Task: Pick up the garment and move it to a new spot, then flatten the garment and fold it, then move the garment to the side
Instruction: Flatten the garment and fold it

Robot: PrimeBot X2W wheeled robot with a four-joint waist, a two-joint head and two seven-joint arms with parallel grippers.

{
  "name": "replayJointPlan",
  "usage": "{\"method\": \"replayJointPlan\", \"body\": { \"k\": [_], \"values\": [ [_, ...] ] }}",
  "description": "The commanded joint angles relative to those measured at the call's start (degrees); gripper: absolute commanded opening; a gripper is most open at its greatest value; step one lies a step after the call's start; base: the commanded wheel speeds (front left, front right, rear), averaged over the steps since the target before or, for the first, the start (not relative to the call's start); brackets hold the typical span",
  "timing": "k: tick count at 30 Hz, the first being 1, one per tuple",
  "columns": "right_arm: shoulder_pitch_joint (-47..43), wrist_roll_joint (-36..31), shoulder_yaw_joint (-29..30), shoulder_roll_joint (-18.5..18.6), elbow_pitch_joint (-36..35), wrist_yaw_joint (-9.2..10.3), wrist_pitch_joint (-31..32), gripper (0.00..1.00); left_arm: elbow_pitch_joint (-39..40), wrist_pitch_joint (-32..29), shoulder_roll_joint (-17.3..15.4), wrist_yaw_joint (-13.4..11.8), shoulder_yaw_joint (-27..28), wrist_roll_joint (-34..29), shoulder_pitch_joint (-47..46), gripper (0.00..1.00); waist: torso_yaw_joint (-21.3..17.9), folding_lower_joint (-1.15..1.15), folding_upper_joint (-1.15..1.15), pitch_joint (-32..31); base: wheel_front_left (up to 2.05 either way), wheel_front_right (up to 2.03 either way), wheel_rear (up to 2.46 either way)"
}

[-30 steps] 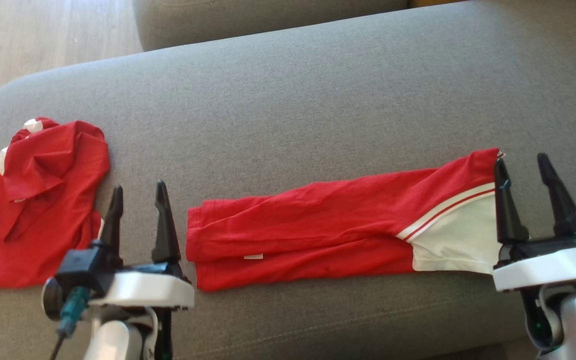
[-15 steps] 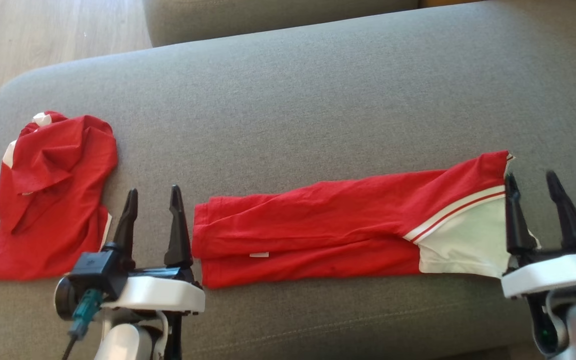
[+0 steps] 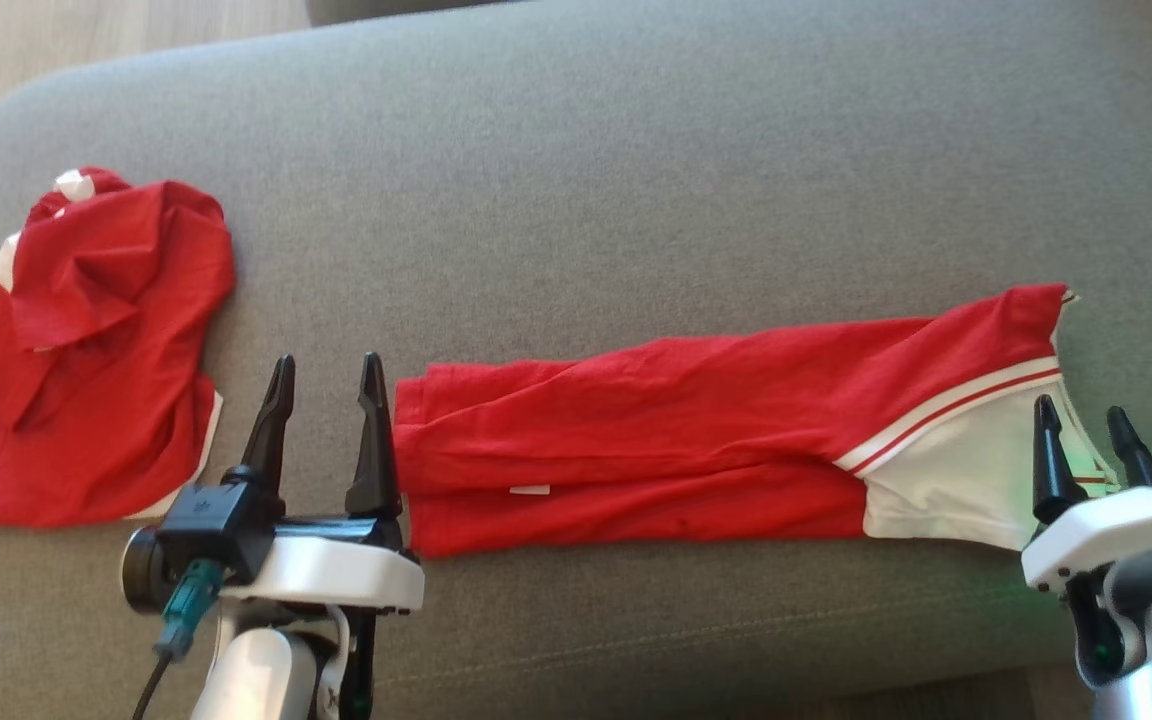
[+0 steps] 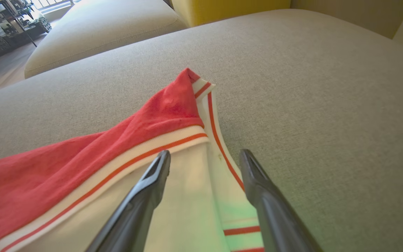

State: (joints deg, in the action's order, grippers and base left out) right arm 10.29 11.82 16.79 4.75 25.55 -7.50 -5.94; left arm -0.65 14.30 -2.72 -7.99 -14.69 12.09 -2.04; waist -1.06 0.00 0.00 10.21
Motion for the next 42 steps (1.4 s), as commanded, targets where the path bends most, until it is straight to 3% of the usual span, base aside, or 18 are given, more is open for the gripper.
{"method": "replayJointPlan", "body": {
  "k": [1,14,27,28,29,37,42],
  "values": [
    [2.3,-0.6,-0.8,0.6,-0.8,0.01,0.2,1.0,1.6,0.7,-0.2,0.3,1.3,-0.7,-2.7,1.0,0.3,0.0,0.0,0.9,0.0,0.0,0.0],
    [8.6,-2.9,2.5,2.9,9.6,0.01,1.4,1.0,1.4,0.7,-0.2,0.9,0.3,-2.0,-4.3,1.0,1.2,0.0,0.0,3.6,0.0,0.0,0.0],
    [11.5,2.0,-2.0,4.3,17.3,0.01,4.0,0.99,1.1,0.7,-0.2,0.5,-1.0,-2.3,-5.0,1.0,1.5,0.0,0.0,3.6,0.0,0.0,0.0],
    [11.5,3.1,-3.0,4.2,17.4,0.01,4.4,0.38,1.1,0.7,-0.2,0.5,-1.0,-2.3,-5.0,1.0,1.5,0.0,0.0,3.6,0.0,0.0,0.0],
    [11.5,4.1,-4.0,4.3,17.5,0.01,4.9,0.0,1.1,0.7,-0.2,0.5,-0.9,-2.3,-5.0,1.0,1.5,0.0,0.0,3.5,0.0,0.0,0.0],
    [10.3,10.0,-10.2,6.1,15.6,0.01,5.6,0.0,0.9,0.7,-0.2,0.1,-0.9,-1.9,-4.6,1.0,1.0,0.0,0.0,2.0,0.0,0.0,0.0],
    [10.1,10.0,-8.2,10.3,15.5,0.01,4.8,0.0,0.9,0.7,-0.2,-0.2,-1.3,-1.1,-4.1,1.0,1.1,0.0,0.0,0.2,0.0,0.0,0.0]
  ]
}}
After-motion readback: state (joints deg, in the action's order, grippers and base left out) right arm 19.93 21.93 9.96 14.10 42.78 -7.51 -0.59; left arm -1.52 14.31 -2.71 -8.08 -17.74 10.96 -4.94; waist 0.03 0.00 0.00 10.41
